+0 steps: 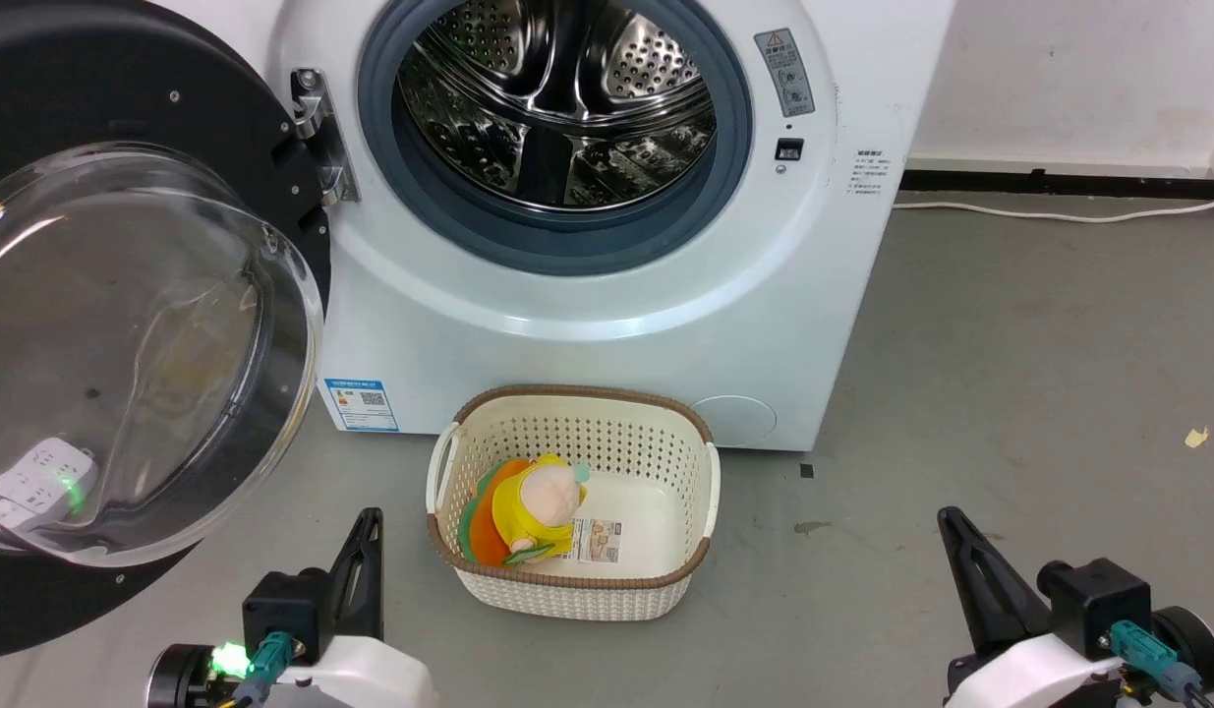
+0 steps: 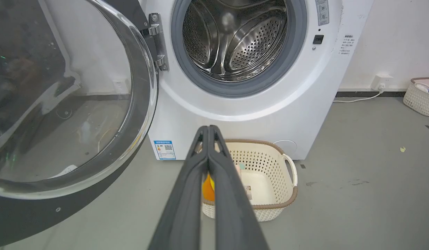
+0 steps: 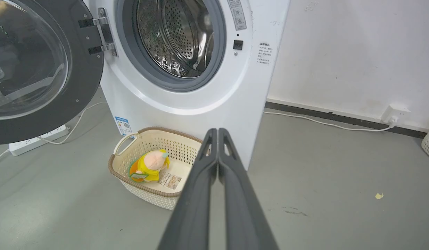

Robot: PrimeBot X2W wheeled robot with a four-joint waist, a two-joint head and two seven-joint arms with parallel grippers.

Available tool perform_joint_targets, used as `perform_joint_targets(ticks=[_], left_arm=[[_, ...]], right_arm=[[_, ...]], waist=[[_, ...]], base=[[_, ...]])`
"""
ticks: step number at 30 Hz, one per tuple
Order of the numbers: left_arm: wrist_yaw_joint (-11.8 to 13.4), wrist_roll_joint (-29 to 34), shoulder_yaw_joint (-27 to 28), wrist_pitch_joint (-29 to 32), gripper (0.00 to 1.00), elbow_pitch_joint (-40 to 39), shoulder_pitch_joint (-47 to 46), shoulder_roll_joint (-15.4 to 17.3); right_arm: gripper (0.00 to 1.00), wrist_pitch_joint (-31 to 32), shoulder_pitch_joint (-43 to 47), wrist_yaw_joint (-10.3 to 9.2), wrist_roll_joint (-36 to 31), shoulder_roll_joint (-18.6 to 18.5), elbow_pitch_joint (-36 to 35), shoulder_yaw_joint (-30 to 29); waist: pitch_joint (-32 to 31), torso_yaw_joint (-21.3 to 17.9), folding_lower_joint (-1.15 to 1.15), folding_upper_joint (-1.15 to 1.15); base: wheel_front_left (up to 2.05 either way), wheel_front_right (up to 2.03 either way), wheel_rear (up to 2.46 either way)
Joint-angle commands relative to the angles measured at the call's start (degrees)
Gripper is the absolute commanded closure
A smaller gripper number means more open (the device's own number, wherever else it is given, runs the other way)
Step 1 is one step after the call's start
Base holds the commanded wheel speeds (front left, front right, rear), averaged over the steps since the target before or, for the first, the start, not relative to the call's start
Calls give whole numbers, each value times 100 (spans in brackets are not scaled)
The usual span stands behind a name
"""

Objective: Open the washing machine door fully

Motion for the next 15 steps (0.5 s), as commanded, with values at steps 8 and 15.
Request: perform_joint_targets(ticks=[8, 15], left_arm=[[11, 86, 53, 117, 100, -101, -86, 1], [14, 126, 92, 199, 100, -158, -99, 0]], right_arm=[[100, 116, -120, 4, -66, 27, -74, 23], [100, 198, -149, 4, -94, 28, -101, 33]], waist=[[15, -3, 0, 0], [28, -5, 0, 0]], base=[[0, 0, 0], [0, 0, 0]])
